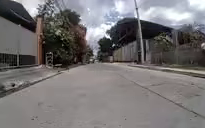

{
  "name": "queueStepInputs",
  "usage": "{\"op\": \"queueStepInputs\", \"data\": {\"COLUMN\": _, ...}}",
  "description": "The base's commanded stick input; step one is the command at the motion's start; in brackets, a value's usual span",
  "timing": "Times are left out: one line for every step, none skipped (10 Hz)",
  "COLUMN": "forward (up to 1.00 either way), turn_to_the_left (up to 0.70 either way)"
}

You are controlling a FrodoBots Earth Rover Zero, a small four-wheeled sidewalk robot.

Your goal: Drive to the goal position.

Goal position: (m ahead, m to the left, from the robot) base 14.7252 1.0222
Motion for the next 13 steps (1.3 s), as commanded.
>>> {"op": "queueStepInputs", "data": {"forward": 1.00, "turn_to_the_left": 0.04}}
{"op": "queueStepInputs", "data": {"forward": 1.00, "turn_to_the_left": 0.04}}
{"op": "queueStepInputs", "data": {"forward": 1.00, "turn_to_the_left": 0.04}}
{"op": "queueStepInputs", "data": {"forward": 1.00, "turn_to_the_left": 0.04}}
{"op": "queueStepInputs", "data": {"forward": 1.00, "turn_to_the_left": 0.04}}
{"op": "queueStepInputs", "data": {"forward": 1.00, "turn_to_the_left": 0.04}}
{"op": "queueStepInputs", "data": {"forward": 1.00, "turn_to_the_left": 0.04}}
{"op": "queueStepInputs", "data": {"forward": 1.00, "turn_to_the_left": 0.04}}
{"op": "queueStepInputs", "data": {"forward": 1.00, "turn_to_the_left": -0.08}}
{"op": "queueStepInputs", "data": {"forward": 1.00, "turn_to_the_left": -0.31}}
{"op": "queueStepInputs", "data": {"forward": 1.00, "turn_to_the_left": -0.36}}
{"op": "queueStepInputs", "data": {"forward": 1.00, "turn_to_the_left": -0.05}}
{"op": "queueStepInputs", "data": {"forward": 1.00, "turn_to_the_left": 0.04}}
